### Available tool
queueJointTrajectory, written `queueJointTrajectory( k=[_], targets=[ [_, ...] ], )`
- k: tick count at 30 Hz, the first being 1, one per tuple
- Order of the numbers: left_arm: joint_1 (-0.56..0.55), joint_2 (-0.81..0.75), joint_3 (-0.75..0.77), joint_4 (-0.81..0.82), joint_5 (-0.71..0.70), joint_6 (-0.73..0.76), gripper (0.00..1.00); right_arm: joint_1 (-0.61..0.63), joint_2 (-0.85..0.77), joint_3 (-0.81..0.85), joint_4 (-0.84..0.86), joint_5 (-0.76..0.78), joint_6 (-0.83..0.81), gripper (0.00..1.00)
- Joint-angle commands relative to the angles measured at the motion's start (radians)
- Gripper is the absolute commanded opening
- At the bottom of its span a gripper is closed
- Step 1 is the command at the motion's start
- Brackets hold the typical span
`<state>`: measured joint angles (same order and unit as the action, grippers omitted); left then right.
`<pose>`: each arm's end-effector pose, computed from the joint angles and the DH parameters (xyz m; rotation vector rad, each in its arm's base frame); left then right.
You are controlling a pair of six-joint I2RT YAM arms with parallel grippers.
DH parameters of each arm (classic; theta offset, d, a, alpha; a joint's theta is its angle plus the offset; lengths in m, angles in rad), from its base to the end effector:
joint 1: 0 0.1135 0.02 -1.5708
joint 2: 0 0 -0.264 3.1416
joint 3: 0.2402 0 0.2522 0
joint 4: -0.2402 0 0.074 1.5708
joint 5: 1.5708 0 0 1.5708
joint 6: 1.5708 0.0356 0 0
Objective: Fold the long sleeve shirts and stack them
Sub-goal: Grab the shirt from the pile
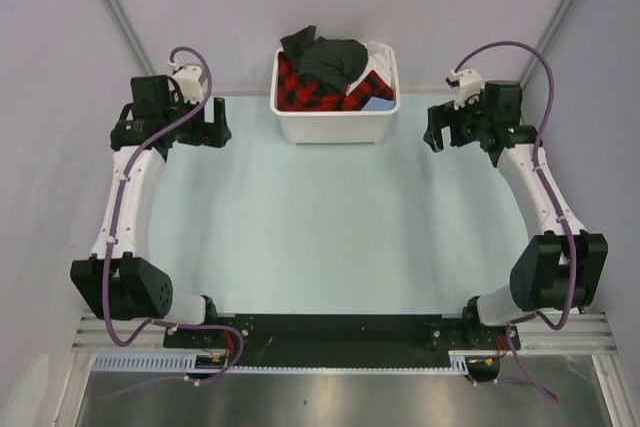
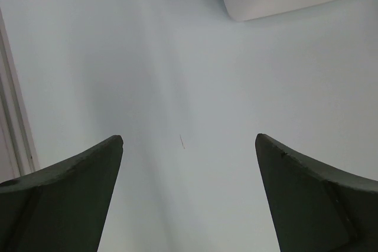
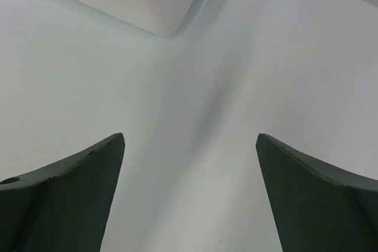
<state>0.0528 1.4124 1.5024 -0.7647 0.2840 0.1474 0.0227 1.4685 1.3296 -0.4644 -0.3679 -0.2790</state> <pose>0.3015 0.0059 0.3884 0.2570 2.2069 -0.2088 0.3319 0.0203 0.3408 -0.5256 2.0733 0.2499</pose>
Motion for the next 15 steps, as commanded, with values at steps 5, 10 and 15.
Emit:
queueJointTrajectory(
  k=[5, 10, 15],
  targets=[
    [0.002, -0.047, -0.001, 0.019, 0.009, 0.017, 1.00, 0.095, 0.193, 0.299, 0.067, 0.030, -0.061, 1.00],
    [0.016, -0.070, -0.045, 0.008, 0.006, 0.044, 0.99, 0.192, 0.441, 0.613, 0.092, 0.072, -0.065, 1.00],
    [0.042, -0.069, -0.074, 0.015, 0.024, 0.029, 0.99, 0.289, 0.688, 0.925, 0.147, 0.176, -0.020, 1.00]
  ],
)
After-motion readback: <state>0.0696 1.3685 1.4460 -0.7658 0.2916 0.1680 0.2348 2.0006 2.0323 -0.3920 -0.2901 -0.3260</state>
